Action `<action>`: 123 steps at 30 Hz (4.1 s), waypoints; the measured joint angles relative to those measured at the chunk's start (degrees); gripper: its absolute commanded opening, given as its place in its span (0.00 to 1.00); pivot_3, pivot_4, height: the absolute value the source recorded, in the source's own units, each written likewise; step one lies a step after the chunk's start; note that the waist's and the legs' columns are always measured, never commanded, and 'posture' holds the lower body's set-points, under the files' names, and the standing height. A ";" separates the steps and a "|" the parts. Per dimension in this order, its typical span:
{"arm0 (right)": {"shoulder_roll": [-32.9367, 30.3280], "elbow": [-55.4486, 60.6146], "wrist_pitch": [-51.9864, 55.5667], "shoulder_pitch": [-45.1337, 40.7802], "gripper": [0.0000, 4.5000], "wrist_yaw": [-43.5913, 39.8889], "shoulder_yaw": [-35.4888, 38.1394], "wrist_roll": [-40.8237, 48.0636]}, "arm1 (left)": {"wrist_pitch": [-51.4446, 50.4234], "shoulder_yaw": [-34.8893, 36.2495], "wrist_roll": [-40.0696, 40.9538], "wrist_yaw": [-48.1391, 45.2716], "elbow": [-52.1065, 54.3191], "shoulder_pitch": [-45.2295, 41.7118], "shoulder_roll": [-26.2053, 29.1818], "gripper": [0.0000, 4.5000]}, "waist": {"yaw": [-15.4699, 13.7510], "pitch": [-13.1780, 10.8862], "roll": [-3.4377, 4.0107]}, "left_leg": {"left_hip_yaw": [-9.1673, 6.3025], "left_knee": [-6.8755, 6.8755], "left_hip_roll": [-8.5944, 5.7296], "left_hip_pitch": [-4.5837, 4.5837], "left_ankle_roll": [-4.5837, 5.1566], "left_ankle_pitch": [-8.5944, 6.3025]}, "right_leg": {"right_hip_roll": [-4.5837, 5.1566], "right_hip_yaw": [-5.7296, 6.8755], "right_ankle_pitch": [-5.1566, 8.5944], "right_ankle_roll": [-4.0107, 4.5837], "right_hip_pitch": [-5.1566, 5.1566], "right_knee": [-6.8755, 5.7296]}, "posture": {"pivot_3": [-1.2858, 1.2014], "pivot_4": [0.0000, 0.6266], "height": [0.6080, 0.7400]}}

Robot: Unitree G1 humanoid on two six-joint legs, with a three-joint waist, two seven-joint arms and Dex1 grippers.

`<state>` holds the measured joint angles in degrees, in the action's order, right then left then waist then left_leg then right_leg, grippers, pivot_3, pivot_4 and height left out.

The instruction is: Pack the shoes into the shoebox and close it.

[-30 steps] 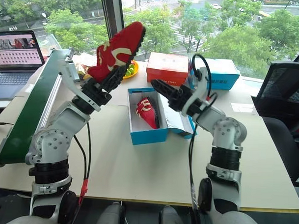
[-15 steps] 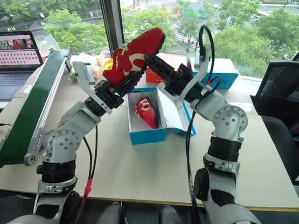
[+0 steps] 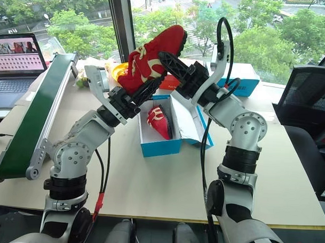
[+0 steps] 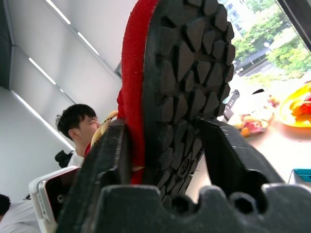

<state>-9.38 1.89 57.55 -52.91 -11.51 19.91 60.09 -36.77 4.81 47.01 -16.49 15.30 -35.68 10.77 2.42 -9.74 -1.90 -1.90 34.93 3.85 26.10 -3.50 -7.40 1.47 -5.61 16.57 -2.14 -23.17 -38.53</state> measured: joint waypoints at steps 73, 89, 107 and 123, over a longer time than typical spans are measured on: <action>1.51 -62.45 -48.31 -14.03 0.35 -36.66 -43.87 -65.04 | -8.28 10.61 0.34 -9.18 23.77 31.20 29.97 1.00 | 0.51 -0.06 0.09 | 0.07 -0.22 0.08 -1.00 -0.01 -0.05 | 0.00 0.03 0.15 0.01 0.87 0.30 | 0.52 0.24 0.99; -4.52 -33.57 -28.38 -15.87 0.98 -36.94 -23.56 -50.15 | -7.20 6.42 -4.36 -14.99 19.24 26.73 34.22 1.00 | -0.63 -0.09 0.11 | 0.07 -0.49 0.08 -0.46 -0.03 -0.06 | 0.02 0.05 0.10 0.19 0.25 0.34 | 0.52 0.24 0.99; -38.30 18.05 2.37 38.03 0.12 -43.01 -15.23 -36.97 | 0.39 -2.30 -12.54 -36.74 -6.19 5.39 36.68 1.00 | -0.07 -0.13 0.17 | 0.22 -0.15 0.07 -0.22 0.12 -0.13 | 0.02 -0.10 0.18 0.07 0.10 0.28 | 0.52 0.24 0.99; -12.16 -17.87 -29.60 33.77 0.01 -24.84 -15.60 -44.94 | -12.08 4.43 -6.08 -42.39 0.25 0.64 48.25 1.00 | 0.54 -0.15 0.14 | 0.21 -0.10 0.08 -0.65 0.10 -0.11 | -0.02 -0.12 0.39 -0.27 0.44 0.00 | 0.52 0.24 0.99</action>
<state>-21.53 -15.98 27.95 -19.13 -36.35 4.31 15.15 -48.85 9.23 40.93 -58.87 15.56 -35.04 59.02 2.96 -9.89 -1.76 -1.69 34.83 3.93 25.44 -3.39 -7.51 1.45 -5.74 16.96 -2.41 -22.73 -38.52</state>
